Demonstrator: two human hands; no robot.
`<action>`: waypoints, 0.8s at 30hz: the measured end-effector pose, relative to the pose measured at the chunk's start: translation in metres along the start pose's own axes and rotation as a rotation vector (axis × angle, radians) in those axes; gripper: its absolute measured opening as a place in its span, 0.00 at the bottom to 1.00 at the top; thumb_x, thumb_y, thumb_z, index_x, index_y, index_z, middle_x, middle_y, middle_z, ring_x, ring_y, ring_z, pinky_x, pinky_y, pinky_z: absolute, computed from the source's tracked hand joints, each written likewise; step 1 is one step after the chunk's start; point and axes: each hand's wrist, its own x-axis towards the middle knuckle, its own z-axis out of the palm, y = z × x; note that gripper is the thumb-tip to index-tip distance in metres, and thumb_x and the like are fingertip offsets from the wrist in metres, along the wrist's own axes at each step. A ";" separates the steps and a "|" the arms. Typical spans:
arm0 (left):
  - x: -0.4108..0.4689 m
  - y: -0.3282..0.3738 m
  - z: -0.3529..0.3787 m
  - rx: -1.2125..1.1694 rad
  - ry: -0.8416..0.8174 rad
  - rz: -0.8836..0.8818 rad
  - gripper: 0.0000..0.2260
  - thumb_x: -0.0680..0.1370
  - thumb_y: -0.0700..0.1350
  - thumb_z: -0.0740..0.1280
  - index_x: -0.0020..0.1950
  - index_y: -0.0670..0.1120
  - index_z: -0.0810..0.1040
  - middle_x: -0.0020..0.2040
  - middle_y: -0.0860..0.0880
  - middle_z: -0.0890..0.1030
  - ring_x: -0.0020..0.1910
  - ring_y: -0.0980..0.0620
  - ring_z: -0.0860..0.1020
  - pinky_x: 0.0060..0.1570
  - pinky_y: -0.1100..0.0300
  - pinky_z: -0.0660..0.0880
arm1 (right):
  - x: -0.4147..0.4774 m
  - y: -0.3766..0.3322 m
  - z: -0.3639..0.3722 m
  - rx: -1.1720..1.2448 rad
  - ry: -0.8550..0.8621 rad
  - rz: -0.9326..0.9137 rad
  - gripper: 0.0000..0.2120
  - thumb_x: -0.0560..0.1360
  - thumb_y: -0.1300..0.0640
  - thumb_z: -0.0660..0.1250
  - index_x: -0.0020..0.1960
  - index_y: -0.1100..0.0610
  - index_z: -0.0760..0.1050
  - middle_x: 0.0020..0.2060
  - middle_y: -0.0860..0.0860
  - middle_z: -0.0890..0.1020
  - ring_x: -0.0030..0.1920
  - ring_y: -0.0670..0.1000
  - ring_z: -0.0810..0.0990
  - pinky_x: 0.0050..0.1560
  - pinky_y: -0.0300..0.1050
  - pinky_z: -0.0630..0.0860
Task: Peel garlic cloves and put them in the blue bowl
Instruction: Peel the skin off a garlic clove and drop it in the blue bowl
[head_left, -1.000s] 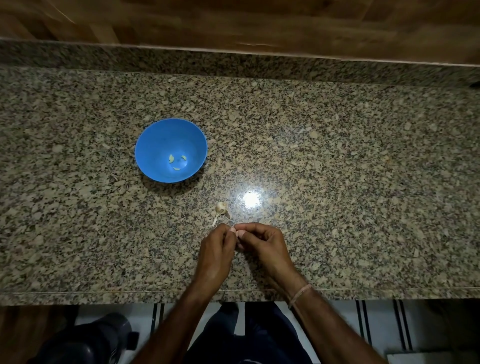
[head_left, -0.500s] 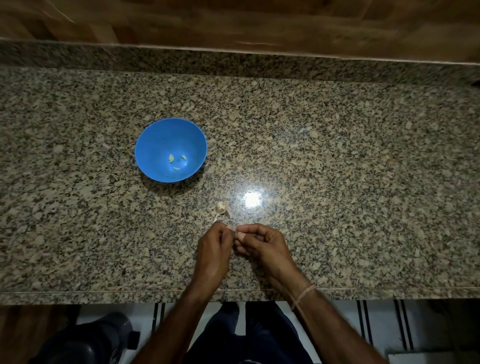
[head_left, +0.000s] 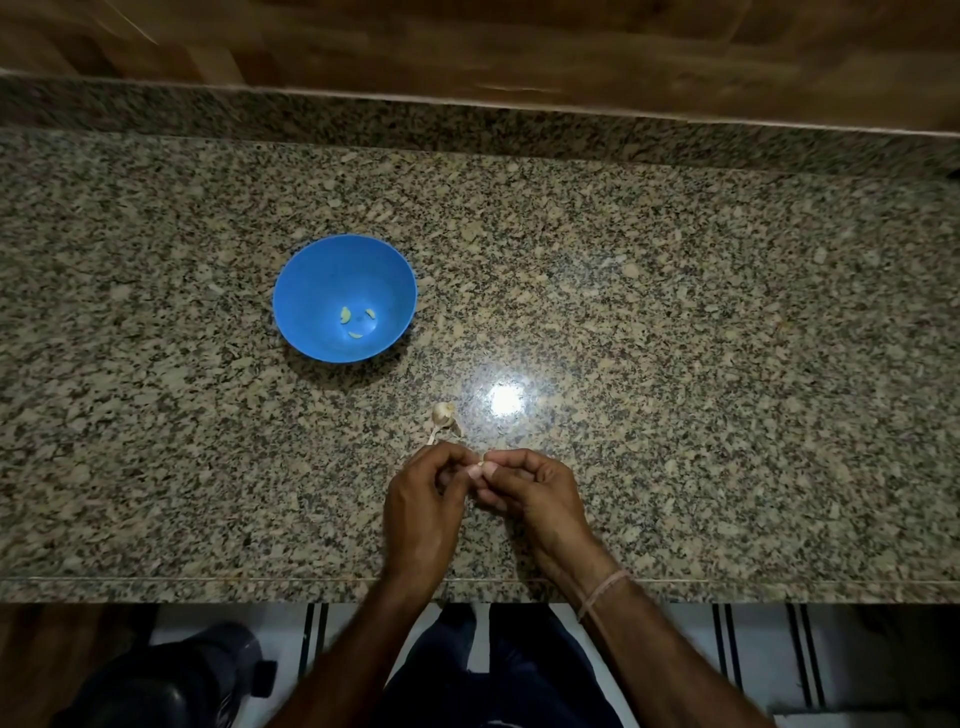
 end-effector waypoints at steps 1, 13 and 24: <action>0.000 -0.001 0.000 0.011 0.008 0.003 0.04 0.79 0.44 0.73 0.49 0.53 0.83 0.44 0.59 0.83 0.44 0.61 0.80 0.39 0.67 0.74 | -0.001 0.000 0.000 -0.004 -0.008 -0.001 0.07 0.77 0.69 0.72 0.55 0.68 0.80 0.48 0.64 0.87 0.49 0.57 0.87 0.50 0.44 0.85; -0.001 -0.006 0.007 -0.096 -0.007 -0.131 0.05 0.80 0.43 0.71 0.49 0.53 0.82 0.43 0.57 0.85 0.43 0.61 0.83 0.42 0.61 0.82 | -0.005 0.002 0.003 -0.087 -0.032 -0.053 0.05 0.79 0.68 0.70 0.54 0.66 0.82 0.47 0.61 0.88 0.47 0.54 0.86 0.52 0.46 0.83; 0.003 -0.012 0.014 -0.150 0.027 -0.232 0.06 0.81 0.41 0.70 0.50 0.52 0.83 0.43 0.54 0.86 0.42 0.58 0.85 0.47 0.49 0.85 | 0.002 0.011 0.006 -0.575 0.100 -0.347 0.12 0.77 0.71 0.69 0.50 0.57 0.86 0.44 0.47 0.88 0.47 0.43 0.86 0.48 0.36 0.81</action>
